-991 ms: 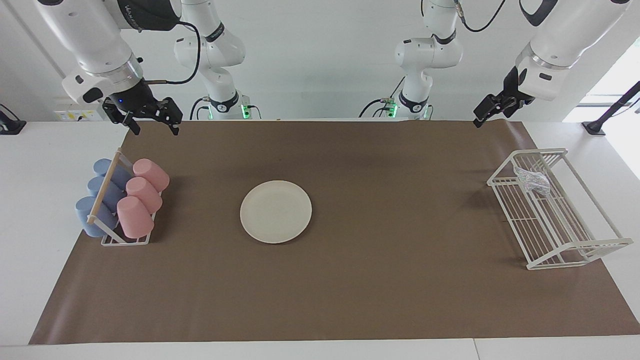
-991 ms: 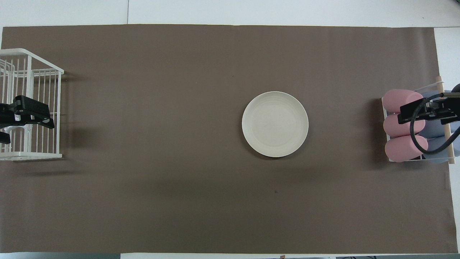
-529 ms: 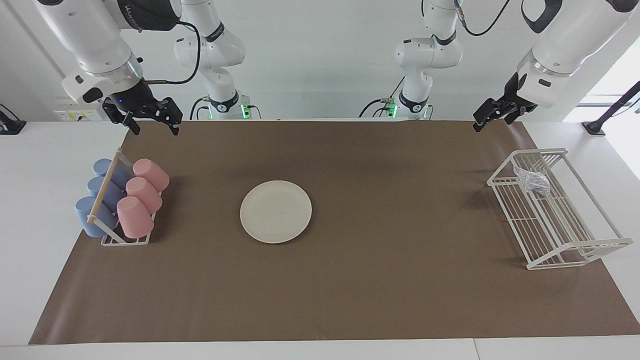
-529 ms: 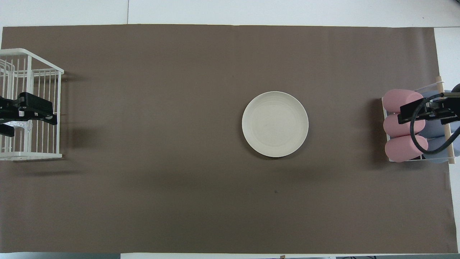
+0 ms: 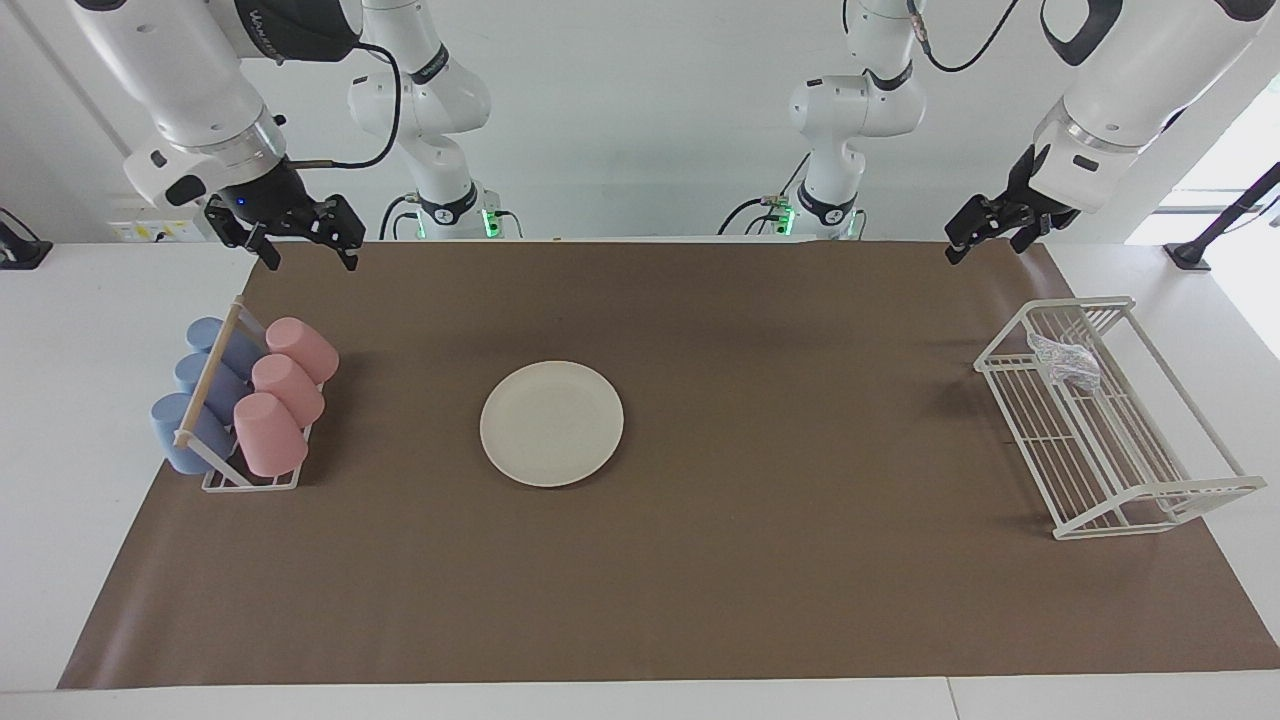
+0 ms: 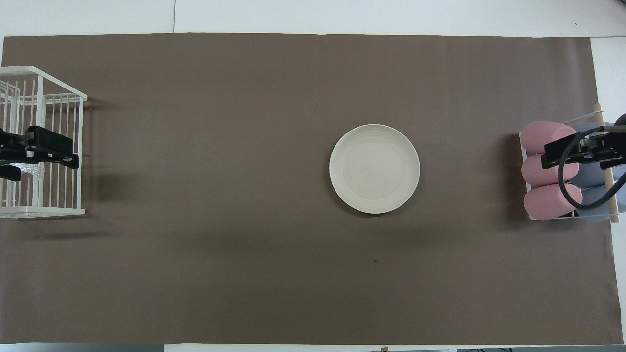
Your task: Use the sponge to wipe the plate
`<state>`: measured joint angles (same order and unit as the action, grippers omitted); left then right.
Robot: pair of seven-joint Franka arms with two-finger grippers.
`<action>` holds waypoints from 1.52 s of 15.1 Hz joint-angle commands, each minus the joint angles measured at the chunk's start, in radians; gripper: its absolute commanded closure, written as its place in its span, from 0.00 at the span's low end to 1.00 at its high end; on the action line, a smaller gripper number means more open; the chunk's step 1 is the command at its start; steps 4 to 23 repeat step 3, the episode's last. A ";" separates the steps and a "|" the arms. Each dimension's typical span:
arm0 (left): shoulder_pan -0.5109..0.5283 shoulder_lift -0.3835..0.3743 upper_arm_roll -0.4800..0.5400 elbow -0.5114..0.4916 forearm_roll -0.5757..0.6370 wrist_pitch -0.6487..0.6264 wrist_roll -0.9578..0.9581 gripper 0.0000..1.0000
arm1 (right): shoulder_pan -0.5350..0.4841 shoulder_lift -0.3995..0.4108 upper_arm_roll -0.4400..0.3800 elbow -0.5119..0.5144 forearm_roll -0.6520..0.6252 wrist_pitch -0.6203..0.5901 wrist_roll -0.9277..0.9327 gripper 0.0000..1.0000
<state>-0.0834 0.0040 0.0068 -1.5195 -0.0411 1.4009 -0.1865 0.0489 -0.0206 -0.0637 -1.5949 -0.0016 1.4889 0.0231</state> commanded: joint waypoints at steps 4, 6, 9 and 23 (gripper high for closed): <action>-0.010 -0.018 0.010 -0.019 -0.008 0.013 0.033 0.00 | -0.004 -0.001 -0.002 0.007 0.017 -0.013 -0.011 0.00; -0.010 -0.018 0.010 -0.019 -0.008 0.013 0.033 0.00 | -0.004 -0.001 -0.002 0.007 0.017 -0.013 -0.011 0.00; -0.010 -0.018 0.010 -0.019 -0.008 0.013 0.033 0.00 | -0.004 -0.001 -0.002 0.007 0.017 -0.013 -0.011 0.00; -0.010 -0.018 0.010 -0.019 -0.008 0.013 0.033 0.00 | -0.004 -0.001 -0.002 0.007 0.017 -0.013 -0.011 0.00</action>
